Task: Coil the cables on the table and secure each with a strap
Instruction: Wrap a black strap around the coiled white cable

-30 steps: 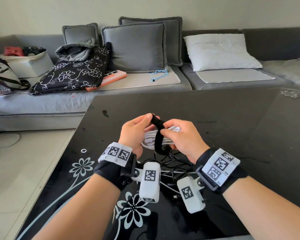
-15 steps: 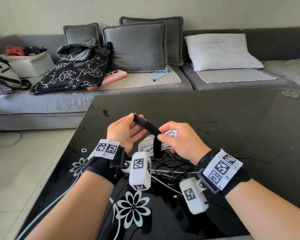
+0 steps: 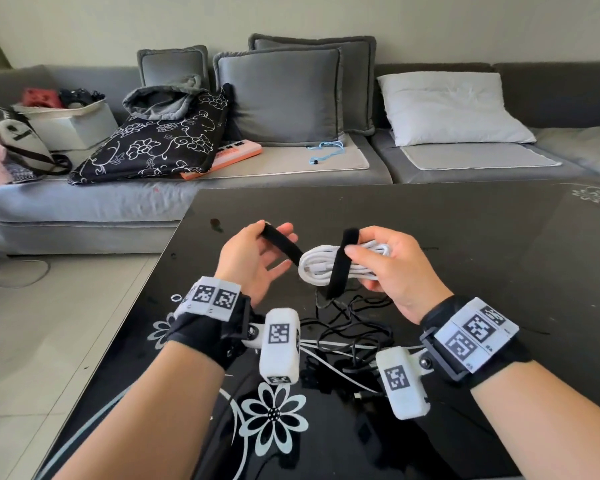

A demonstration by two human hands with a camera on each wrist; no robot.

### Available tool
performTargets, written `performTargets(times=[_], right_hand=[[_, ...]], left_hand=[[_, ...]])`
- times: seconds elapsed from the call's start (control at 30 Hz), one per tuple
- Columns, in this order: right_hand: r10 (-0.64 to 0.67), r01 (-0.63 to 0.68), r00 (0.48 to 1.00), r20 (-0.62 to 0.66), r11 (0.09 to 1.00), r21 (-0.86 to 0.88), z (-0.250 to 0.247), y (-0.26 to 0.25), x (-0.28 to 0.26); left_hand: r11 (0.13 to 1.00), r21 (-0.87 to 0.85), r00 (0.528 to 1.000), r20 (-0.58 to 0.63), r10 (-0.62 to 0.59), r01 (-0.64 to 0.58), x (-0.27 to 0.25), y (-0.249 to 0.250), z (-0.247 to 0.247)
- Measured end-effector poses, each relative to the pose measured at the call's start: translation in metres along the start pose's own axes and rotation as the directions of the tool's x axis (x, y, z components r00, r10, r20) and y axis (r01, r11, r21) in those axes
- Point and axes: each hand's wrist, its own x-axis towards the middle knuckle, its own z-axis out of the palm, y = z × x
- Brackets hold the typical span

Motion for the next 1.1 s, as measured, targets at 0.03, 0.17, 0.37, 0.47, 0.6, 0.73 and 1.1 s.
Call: performTargets(times=[0.03, 0.17, 0.37, 0.47, 0.6, 0.73, 1.1], right_hand=[[0.003, -0.002, 1.000, -0.009, 1.000, 0.013, -0.001, 0.000, 0.000], [0.047, -0.041, 0.996, -0.076, 0.996, 0.080, -0.006, 0.000, 0.003], [0.062, -0.054, 0.995, -0.078, 0.994, 0.100, -0.005, 0.001, 0.006], [0.069, -0.068, 0.998, -0.006, 0.996, 0.065, -0.003, 0.001, 0.004], [0.057, -0.058, 0.997, 0.054, 0.998, 0.028, -0.003, -0.001, 0.003], [0.056, -0.057, 0.996, 0.063, 0.998, 0.015, -0.002, 0.000, 0.002], [0.098, -0.098, 0.995, -0.002, 0.994, 0.057, -0.002, 0.004, 0.006]], left_hand=[[0.998, 0.057, 1.000, 0.011, 0.015, -0.015, -0.001, -0.002, 0.003], [0.950, 0.300, 0.996, 0.039, 0.077, -0.085, -0.008, -0.010, 0.011], [0.844, 0.491, 0.965, 0.238, 0.108, -0.215, -0.012, -0.017, 0.023], [0.711, 0.608, 0.911, 0.396, 0.114, -0.353, -0.019, -0.015, 0.026], [0.680, 0.644, 0.881, 0.473, 0.006, -0.351, -0.025, -0.016, 0.024], [0.786, 0.572, 0.884, 0.462, -0.074, -0.233, -0.025, -0.016, 0.023], [0.689, 0.501, 0.793, 0.583, 0.179, -0.524, -0.028, -0.024, 0.029]])
